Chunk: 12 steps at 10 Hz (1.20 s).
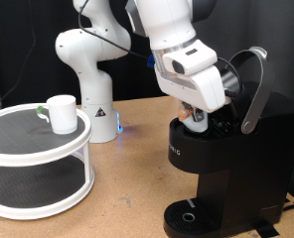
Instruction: Make a cup of coffee with the keurig machine
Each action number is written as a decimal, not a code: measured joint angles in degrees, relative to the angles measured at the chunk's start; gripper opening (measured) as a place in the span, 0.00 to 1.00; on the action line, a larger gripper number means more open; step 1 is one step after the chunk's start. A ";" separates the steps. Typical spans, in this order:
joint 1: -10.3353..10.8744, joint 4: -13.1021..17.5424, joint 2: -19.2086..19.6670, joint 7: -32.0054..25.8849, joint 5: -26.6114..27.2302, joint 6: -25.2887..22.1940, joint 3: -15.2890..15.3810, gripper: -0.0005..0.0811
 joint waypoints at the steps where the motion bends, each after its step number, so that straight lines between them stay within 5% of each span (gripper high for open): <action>1: 0.00 0.02 0.09 0.71 -0.02 0.11 0.01 0.17; 4: 0.06 -0.08 0.63 1.51 0.20 0.94 0.02 0.17; 5: 0.01 -0.31 1.19 1.51 0.46 1.37 -0.07 0.35; 6: -0.01 -0.54 1.74 1.34 1.02 2.18 -0.13 0.35; 8: 0.00 -0.50 2.29 0.61 2.67 3.97 -0.15 0.74; 9: 0.00 -0.44 2.41 0.20 3.43 4.68 -0.16 0.74; 10: -0.01 -0.47 2.45 -0.30 4.37 5.30 -0.21 0.93; 12: -0.05 -0.61 2.42 -2.65 7.65 5.88 -0.49 0.98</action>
